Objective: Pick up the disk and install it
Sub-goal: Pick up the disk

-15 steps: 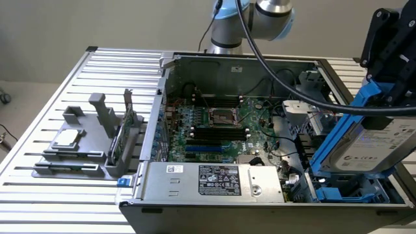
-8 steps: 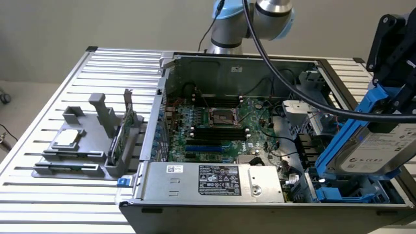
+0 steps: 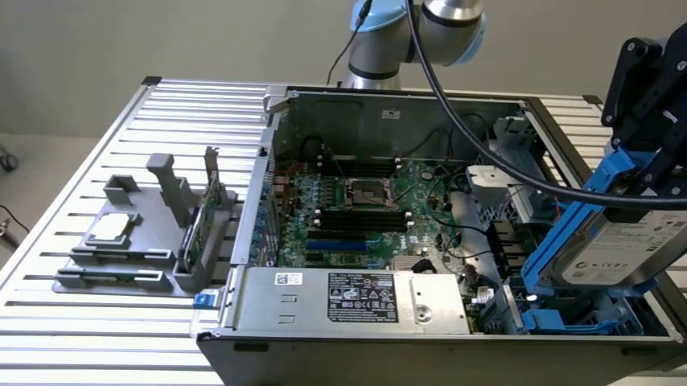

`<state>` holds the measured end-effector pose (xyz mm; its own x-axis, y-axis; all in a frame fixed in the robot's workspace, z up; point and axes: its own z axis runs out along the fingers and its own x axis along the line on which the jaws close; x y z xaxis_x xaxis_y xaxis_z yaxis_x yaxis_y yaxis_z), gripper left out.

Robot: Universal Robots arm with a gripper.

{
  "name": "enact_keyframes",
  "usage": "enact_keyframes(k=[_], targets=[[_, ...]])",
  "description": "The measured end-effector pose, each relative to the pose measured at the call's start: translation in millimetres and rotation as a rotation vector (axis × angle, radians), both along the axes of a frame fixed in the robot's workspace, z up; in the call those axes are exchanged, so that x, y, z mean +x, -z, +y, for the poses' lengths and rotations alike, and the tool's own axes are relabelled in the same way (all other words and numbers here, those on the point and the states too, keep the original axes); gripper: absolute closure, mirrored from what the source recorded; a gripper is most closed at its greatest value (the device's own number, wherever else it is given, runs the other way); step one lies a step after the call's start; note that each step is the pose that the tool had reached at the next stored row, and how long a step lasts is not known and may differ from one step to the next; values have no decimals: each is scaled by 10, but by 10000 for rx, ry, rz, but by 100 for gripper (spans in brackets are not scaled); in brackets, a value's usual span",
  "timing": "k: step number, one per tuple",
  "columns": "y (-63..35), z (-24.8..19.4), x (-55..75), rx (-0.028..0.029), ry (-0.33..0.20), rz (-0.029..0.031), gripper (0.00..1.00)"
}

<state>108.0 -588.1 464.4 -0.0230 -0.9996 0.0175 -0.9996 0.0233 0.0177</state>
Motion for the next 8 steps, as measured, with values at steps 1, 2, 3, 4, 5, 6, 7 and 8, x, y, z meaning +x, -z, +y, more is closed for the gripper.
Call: enact_keyframes(k=[1, 2, 3, 4, 5, 6, 7, 8], targets=[[11, 6, 6, 1, -2, 0, 67], [21, 9, 10, 2, -4, 0, 67], [27, 9, 10, 3, -4, 0, 67], [27, 9, 10, 1, -4, 0, 67], [27, 9, 10, -3, -4, 0, 67], [27, 9, 10, -3, -4, 0, 67], [27, 9, 10, -2, -4, 0, 67], [27, 9, 10, -2, -5, 0, 67]])
